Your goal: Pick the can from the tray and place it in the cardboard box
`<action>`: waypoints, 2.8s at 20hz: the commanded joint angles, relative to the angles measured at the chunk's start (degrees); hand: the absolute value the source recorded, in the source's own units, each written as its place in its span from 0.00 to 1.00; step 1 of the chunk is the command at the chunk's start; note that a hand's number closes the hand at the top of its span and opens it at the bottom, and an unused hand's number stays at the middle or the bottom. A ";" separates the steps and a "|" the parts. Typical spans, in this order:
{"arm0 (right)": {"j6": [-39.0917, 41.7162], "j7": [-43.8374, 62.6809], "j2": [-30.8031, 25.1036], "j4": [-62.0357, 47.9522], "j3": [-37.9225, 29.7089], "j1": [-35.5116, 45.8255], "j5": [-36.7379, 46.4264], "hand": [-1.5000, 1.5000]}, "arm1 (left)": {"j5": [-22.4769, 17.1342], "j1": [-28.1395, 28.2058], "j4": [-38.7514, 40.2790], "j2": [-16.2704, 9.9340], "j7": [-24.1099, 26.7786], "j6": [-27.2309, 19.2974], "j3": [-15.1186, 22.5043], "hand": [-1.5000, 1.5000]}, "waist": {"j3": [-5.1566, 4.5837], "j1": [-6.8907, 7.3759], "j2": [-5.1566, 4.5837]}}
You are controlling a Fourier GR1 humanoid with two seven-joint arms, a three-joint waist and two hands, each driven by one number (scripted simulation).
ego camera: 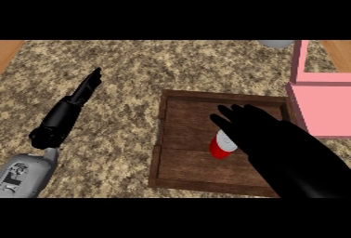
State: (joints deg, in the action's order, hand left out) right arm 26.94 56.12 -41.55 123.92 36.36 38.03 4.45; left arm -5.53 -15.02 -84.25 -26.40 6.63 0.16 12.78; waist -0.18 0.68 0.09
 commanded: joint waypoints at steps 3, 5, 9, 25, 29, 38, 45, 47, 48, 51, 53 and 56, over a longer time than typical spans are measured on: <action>2.59 10.73 7.07 -1.80 4.81 0.20 2.26 0.00 | 0.22 -0.30 -0.56 0.11 -1.26 1.53 -1.62 0.50 | 0.12 -0.69 0.03; 2.94 13.36 8.96 -3.28 6.30 1.95 2.28 0.00 | 1.73 1.85 -2.43 0.85 -1.97 -0.25 -0.74 0.50 | 0.11 -0.45 0.13; 1.66 10.22 7.54 -5.09 7.11 1.24 9.10 0.00 | 0.75 2.14 -4.03 0.58 -2.07 1.56 -1.54 0.50 | 0.16 -0.57 0.12; 3.31 3.09 15.43 -17.30 9.62 -3.93 23.53 0.00 | 4.08 1.84 -3.00 2.33 -1.82 3.33 -4.58 0.50 | 0.18 -0.49 -0.02; 7.20 2.43 17.35 -13.47 5.80 -7.16 23.12 0.00 | 6.03 1.64 -2.42 6.37 -2.08 2.88 -3.26 0.50 | 0.17 -0.85 0.00; 8.46 -5.94 20.90 -23.00 2.24 -7.63 31.92 0.00 | 5.33 0.65 -3.24 4.34 -3.77 7.68 -8.15 0.50 | 0.18 -0.55 -0.08; 9.56 -11.99 21.78 -25.76 -0.80 -11.18 38.24 0.00 | 9.55 1.11 -2.60 8.84 -3.08 5.87 -7.70 0.50 | 0.18 -0.65 -0.10; 8.52 -12.16 22.68 -24.82 -0.91 -14.55 38.44 0.00 | 7.61 0.18 -3.46 6.76 -4.21 8.72 -10.06 0.50 | 0.18 -0.68 -0.07; 4.06 -15.83 24.05 -30.31 0.39 -13.94 41.47 0.00 | 7.97 2.58 -3.95 7.49 -2.63 9.07 -9.08 0.50 | 0.19 -0.45 -0.12; 4.97 -18.88 24.90 -32.29 1.85 -13.07 44.20 1.00 | 11.06 4.01 -6.16 9.75 -3.34 6.89 -7.34 0.50 | 0.19 -0.33 -0.09; 5.24 -23.90 20.79 -26.49 1.55 -14.93 43.22 1.00 | 9.55 2.60 -4.80 9.06 -3.71 8.46 -8.82 0.50 | 0.20 -0.64 -0.06; -0.35 -28.53 21.77 -31.78 2.29 -11.95 48.48 1.00 | 8.43 5.83 -6.94 7.33 -1.86 10.47 -10.53 0.50 | 0.20 -0.20 -0.10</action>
State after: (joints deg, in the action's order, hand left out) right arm 30.60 33.58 -19.14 95.08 37.99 24.92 48.78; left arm 3.58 -10.55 -89.42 -18.37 4.74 8.96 3.28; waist -0.04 0.27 0.11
